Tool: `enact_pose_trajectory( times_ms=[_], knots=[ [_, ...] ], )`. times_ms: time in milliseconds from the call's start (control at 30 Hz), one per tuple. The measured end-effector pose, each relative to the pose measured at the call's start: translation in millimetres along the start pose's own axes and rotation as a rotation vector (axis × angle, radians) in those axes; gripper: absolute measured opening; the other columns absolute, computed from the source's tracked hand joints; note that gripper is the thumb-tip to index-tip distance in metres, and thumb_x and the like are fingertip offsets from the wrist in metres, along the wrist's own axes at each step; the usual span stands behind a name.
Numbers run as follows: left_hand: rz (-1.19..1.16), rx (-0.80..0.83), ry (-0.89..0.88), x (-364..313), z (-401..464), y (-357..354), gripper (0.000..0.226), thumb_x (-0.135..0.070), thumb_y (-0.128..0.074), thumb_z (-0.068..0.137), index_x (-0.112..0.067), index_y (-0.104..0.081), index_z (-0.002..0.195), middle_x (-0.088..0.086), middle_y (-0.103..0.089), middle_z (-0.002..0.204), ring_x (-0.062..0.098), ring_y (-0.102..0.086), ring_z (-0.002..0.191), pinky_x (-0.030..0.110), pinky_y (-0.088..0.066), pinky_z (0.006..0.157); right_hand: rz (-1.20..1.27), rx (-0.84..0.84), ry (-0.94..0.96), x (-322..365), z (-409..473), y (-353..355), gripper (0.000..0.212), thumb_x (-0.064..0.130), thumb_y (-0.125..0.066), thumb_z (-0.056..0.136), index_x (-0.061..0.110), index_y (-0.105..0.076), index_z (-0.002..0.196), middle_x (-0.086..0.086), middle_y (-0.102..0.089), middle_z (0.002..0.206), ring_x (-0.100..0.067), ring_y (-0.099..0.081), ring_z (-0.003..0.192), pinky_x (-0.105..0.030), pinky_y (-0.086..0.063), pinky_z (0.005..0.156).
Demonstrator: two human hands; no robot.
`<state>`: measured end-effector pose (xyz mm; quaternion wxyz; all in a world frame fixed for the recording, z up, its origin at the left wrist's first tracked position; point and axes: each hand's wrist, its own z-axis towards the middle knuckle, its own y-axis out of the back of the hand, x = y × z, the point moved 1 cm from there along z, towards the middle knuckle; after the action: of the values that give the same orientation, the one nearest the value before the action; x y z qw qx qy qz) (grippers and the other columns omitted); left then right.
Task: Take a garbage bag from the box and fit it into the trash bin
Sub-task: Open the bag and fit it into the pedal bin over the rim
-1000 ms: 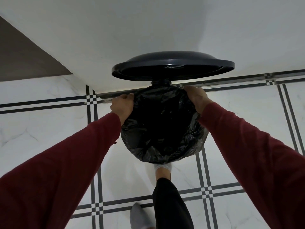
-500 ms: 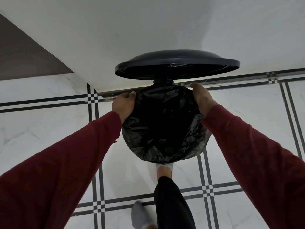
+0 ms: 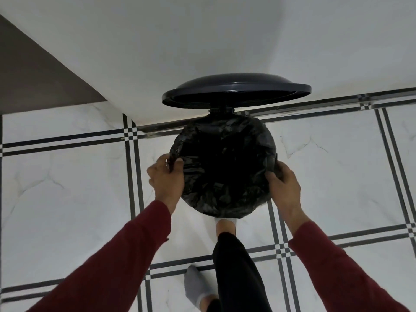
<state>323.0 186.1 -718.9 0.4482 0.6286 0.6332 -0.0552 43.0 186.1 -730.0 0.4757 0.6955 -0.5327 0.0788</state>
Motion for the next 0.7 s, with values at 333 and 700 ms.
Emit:
enact_pose_trajectory(
  times_ms=[333,700],
  knots=[
    [-0.388,0.291,0.35,35.3,-28.3,3.6,0.073,0.013,-0.05,0.088,-0.035,-0.05,0.143,0.004,-0.068,0.096,0.019,-0.061,0.085,0.033,-0.052,0.076,0.456,0.045,-0.381,-24.8,7.7,5.7,0.014,0.003,-0.047,0.061,0.008,-0.055,0.071,-0.005,-0.04,0.067,-0.023,-0.036,0.067,-0.033,-0.03,0.059],
    [-0.35,0.422,0.606,54.4,-37.2,-1.3,0.025,0.005,-0.051,0.096,-0.008,-0.064,0.114,0.01,-0.065,0.095,0.019,-0.059,0.078,0.031,-0.05,0.067,0.225,0.158,-0.393,-26.0,5.0,12.2,0.019,0.006,-0.066,0.09,0.012,-0.063,0.072,-0.005,-0.056,0.066,-0.017,-0.05,0.053,-0.021,-0.045,0.045]
  ],
)
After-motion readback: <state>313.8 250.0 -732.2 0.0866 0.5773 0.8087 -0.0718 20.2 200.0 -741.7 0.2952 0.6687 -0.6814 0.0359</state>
